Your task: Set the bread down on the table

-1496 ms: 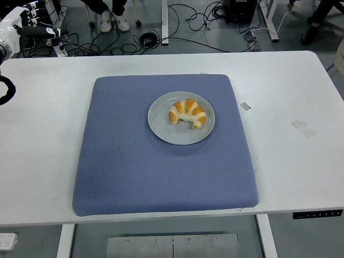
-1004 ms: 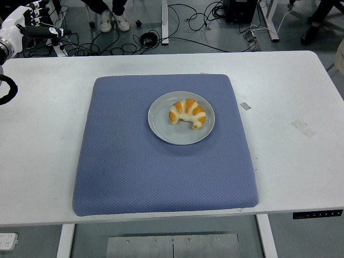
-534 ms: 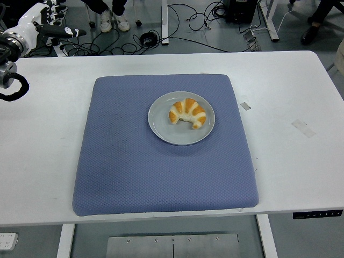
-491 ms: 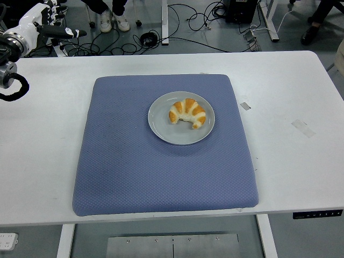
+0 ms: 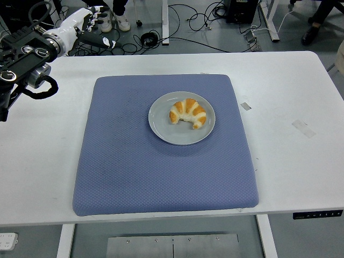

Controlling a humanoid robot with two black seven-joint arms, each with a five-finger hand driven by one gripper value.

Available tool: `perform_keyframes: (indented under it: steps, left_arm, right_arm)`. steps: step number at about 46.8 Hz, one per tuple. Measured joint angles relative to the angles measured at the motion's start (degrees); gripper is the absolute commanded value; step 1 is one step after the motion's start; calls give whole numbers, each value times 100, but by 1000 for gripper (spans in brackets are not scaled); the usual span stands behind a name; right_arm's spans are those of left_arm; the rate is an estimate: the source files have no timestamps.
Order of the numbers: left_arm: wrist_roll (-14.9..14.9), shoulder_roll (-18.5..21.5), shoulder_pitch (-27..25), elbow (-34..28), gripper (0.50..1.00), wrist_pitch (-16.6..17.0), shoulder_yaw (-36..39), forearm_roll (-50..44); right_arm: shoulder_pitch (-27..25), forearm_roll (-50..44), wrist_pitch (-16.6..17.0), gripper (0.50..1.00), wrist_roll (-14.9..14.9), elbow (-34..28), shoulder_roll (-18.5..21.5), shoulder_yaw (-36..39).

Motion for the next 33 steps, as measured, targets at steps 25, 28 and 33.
perform_keyframes:
  steps: [25, 28, 33]
  left_arm:
    - [511, -458, 22, -642, 975, 219, 208, 1136]
    - [521, -517, 30, -648, 975, 242, 206, 1217]
    - [558, -549, 32, -770, 974, 247, 201, 1380]
  right_arm:
    - [0, 0, 0, 1000, 0, 0, 0, 0]
    - [1, 0, 0, 1000, 0, -3, 0, 0]
    - [1, 0, 0, 1000, 0, -2, 0, 0]
